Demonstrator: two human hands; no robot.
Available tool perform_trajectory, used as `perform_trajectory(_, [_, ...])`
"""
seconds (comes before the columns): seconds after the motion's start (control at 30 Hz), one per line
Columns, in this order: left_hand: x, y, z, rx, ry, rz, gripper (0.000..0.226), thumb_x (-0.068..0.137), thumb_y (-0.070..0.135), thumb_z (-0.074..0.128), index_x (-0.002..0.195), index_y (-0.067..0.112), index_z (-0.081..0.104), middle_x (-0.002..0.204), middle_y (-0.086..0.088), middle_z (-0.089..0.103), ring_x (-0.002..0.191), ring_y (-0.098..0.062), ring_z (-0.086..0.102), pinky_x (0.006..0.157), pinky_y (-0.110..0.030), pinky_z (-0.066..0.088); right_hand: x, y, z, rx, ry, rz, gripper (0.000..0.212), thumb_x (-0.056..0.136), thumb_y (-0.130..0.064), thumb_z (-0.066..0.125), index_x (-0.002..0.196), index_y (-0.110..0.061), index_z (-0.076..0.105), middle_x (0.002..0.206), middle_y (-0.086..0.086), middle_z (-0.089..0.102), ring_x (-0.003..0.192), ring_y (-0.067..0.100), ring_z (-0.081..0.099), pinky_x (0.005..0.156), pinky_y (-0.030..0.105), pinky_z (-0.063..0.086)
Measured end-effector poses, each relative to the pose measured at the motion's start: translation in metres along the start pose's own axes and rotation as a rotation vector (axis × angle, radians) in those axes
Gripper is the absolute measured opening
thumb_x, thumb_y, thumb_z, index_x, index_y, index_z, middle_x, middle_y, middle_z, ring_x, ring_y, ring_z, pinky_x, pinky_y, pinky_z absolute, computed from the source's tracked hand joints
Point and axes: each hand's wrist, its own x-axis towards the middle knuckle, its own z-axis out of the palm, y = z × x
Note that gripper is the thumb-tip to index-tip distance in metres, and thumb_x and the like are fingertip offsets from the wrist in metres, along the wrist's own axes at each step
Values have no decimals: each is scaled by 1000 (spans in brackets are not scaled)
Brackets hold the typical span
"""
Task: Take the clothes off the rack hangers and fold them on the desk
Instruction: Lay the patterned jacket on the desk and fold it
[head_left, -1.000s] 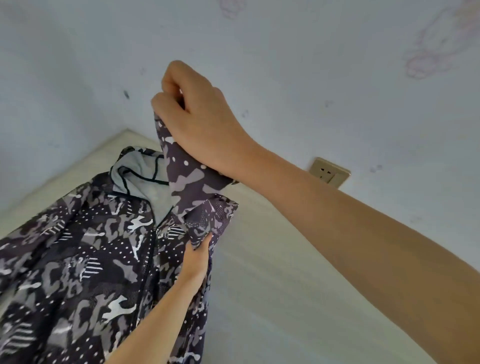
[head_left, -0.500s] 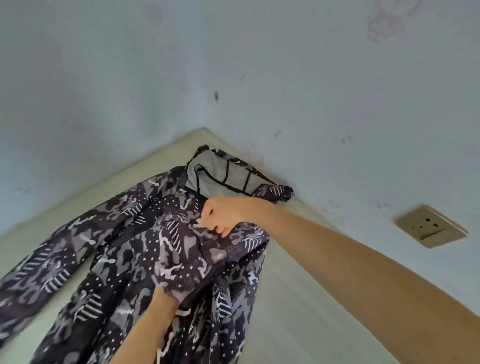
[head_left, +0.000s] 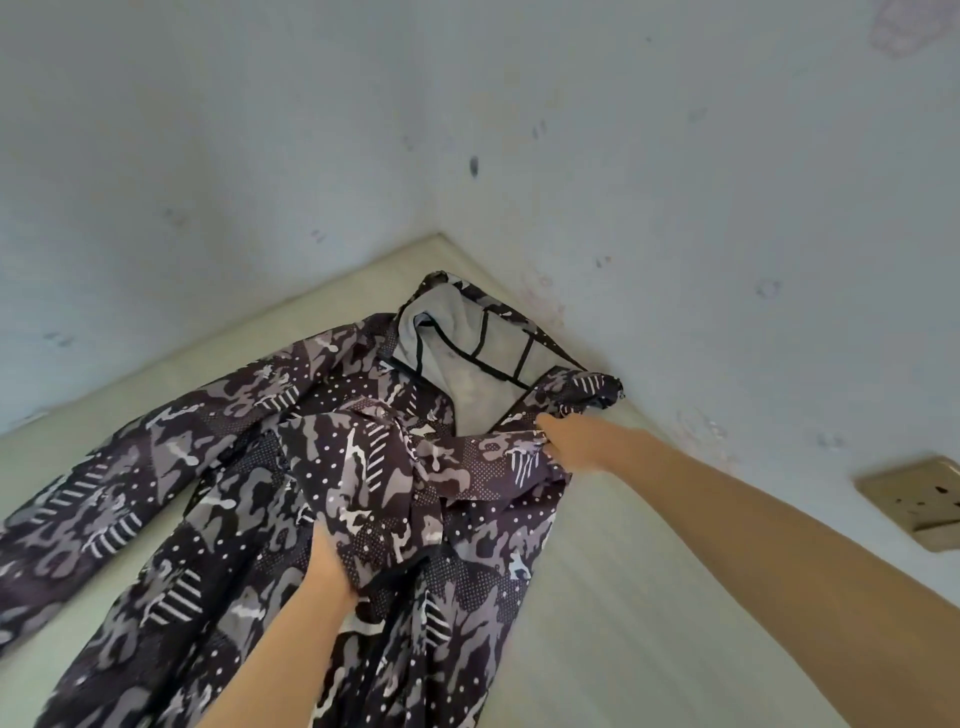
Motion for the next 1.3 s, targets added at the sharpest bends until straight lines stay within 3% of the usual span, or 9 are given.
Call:
perform_trajectory(0.23, [13,25,-9,77,3,29,51,105,42,27,135,6,49,131,-12,55,108,-37,56,88,-47,45,27,-7,3,-127,175,123,52,93,-21,57,136,-10,31,120,15,51,106,34,53,84,44,47])
perform_trajectory(0.37, [24,42,-41,-48,-118,-9,52,103,46,31,139,11,46,138,-17,53,118,-34,54,97,-53,43,41,-61,5,-35,374,-123,28,94,-21,48,117,-6,51,119,14,52,112,34,45,98,42,37])
perform_trajectory(0.6, [30,82,-46,-65,-216,92,79,92,62,46,152,14,27,143,-13,48,124,-32,52,106,-53,40,54,-157,13,292,-63,-165,64,88,-70,34,65,-13,51,100,13,53,113,30,41,103,52,32])
perform_trajectory(0.67, [33,87,-43,-70,-218,82,79,92,62,45,151,12,27,145,-12,47,126,-31,51,109,-54,37,52,-165,13,507,-91,-216,60,91,-67,38,58,-17,35,72,5,45,77,22,47,92,44,41])
perform_trajectory(0.8, [38,91,-37,-135,-173,53,69,97,60,35,148,14,31,141,-13,49,123,-32,52,106,-53,41,41,-158,-5,699,-99,-267,32,97,-31,47,70,-16,37,65,1,41,58,15,47,61,39,46])
perform_trajectory(0.93, [35,94,-29,-62,-196,79,39,96,29,57,131,10,54,131,-14,56,108,-29,60,81,-43,54,34,-123,-23,980,-297,-228,19,93,-20,50,101,-4,55,105,14,66,97,28,67,94,41,53])
perform_trajectory(1.1, [34,102,-13,-87,-134,142,40,87,-13,55,126,-3,53,118,-19,60,102,-29,62,75,-41,59,24,-79,-15,356,-452,-136,44,96,-21,50,136,-6,39,123,12,56,83,16,59,62,22,53])
perform_trajectory(1.2, [17,115,-2,-85,-199,261,37,86,-19,47,117,-1,59,117,-14,62,109,-24,62,86,-38,55,27,-68,-6,175,-325,-131,67,97,-19,48,153,-11,12,155,11,27,130,27,44,104,36,44])
perform_trajectory(1.3, [10,129,-7,-156,-204,353,42,85,-18,36,114,2,59,117,-12,61,106,-22,62,85,-36,54,31,-71,-3,311,-209,-179,76,94,-13,52,154,-13,5,155,12,27,135,29,39,112,39,34])
